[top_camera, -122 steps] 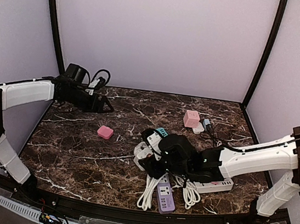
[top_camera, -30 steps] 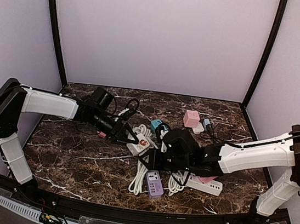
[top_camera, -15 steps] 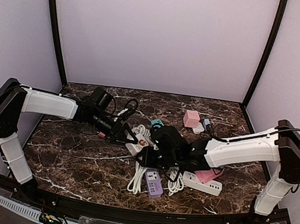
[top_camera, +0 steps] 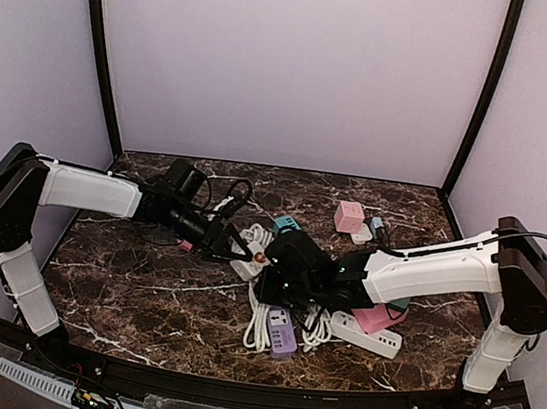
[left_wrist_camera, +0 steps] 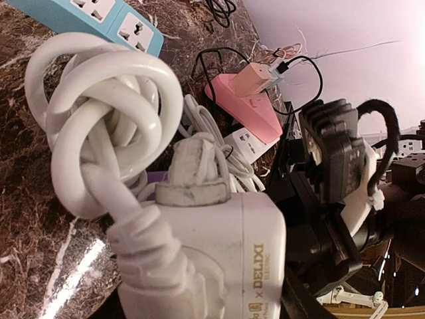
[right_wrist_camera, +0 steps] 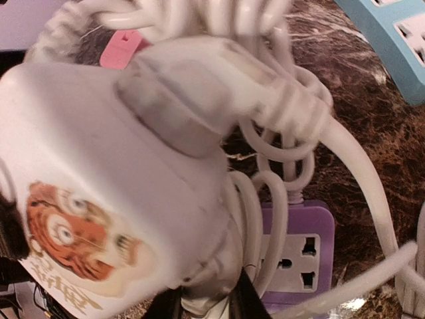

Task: Pull the plug off the socket
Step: Remove the plug from the socket.

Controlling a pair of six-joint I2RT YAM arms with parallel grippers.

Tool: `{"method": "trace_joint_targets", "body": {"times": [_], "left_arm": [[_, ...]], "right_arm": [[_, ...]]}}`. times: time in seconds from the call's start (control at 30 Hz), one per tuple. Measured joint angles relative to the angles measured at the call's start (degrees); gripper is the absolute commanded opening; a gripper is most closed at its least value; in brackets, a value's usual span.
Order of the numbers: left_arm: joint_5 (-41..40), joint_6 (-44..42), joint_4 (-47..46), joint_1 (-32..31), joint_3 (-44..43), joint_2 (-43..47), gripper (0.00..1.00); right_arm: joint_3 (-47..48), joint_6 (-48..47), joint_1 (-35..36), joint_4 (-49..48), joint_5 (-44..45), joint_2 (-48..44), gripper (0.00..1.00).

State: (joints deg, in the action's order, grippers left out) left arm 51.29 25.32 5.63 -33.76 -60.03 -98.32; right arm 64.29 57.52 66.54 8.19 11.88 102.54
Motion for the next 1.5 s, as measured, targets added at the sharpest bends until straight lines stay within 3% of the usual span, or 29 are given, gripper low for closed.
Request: {"method": "trace_joint_targets", "body": {"times": [0.1, 0.63, 1.5], "left_arm": [[-0.2, 0.2, -0.1, 0.0, 0.0, 0.0, 0.19], [-1.4, 0.2, -0.9, 0.1, 0.1, 1.2, 0.12], [-7.7, 3.0, -8.0, -0.5, 5.6, 8.8, 0.11]], "right_arm": [[0.0, 1.0, -0.2, 0.3, 1.7, 0.0, 0.0], [-1.7, 1.8, -0.2, -1.6, 2.8, -1.7, 0.0], [0.0, 6.1, -0.9, -4.2, 0.4, -2.4, 0.0]]}}
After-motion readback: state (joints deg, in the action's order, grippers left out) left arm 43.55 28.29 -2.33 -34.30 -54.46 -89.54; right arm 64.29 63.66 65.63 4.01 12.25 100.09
